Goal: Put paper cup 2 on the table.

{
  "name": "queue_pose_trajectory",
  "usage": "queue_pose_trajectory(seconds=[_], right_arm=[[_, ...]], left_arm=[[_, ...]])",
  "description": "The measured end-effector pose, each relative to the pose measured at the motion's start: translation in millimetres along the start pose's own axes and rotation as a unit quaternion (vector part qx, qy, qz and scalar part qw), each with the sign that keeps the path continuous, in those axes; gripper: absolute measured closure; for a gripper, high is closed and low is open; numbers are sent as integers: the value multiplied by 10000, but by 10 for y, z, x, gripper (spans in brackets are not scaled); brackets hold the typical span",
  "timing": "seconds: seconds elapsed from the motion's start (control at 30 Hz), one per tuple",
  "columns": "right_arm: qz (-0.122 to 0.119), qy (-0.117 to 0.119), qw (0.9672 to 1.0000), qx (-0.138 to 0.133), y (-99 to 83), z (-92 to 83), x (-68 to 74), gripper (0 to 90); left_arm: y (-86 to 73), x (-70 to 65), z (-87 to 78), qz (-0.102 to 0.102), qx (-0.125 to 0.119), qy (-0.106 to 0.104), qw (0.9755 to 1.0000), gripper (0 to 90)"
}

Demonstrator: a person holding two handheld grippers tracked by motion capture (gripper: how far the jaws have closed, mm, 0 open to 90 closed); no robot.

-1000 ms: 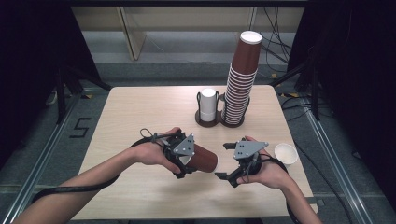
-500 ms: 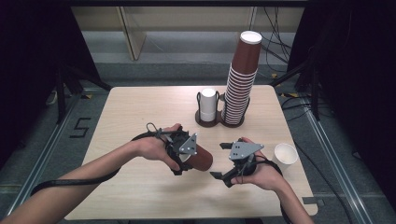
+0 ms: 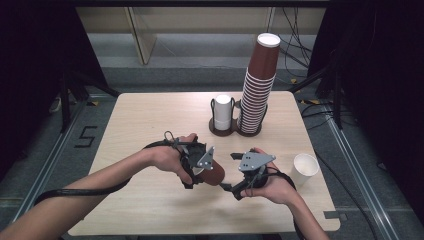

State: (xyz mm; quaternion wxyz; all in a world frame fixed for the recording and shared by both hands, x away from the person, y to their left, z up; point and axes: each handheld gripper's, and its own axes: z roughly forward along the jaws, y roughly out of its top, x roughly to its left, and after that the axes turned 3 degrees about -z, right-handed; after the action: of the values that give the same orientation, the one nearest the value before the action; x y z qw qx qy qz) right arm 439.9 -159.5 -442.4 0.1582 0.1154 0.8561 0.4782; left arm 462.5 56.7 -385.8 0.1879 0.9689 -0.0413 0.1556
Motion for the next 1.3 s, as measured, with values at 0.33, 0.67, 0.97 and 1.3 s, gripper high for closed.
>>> queue_pose_trajectory(seconds=[0.33, 0.67, 0.97, 1.3], right_arm=[[-135, 123, 9998, 5, 83, 107, 37, 30], [-247, 333, 9991, 124, 117, 283, 76, 102], [-206, 388, 9989, 169, 146, 328, 92, 154], [-284, 482, 9981, 243, 110, 361, 133, 205]], left_arm=[[43, -6, 15, 126, 200, -23, 9997, 71], [80, -5, -4, 199, 249, -76, 9995, 71], [96, -14, 3, 253, 257, -83, 9993, 71], [120, -55, 23, 313, 195, -166, 9992, 71]])
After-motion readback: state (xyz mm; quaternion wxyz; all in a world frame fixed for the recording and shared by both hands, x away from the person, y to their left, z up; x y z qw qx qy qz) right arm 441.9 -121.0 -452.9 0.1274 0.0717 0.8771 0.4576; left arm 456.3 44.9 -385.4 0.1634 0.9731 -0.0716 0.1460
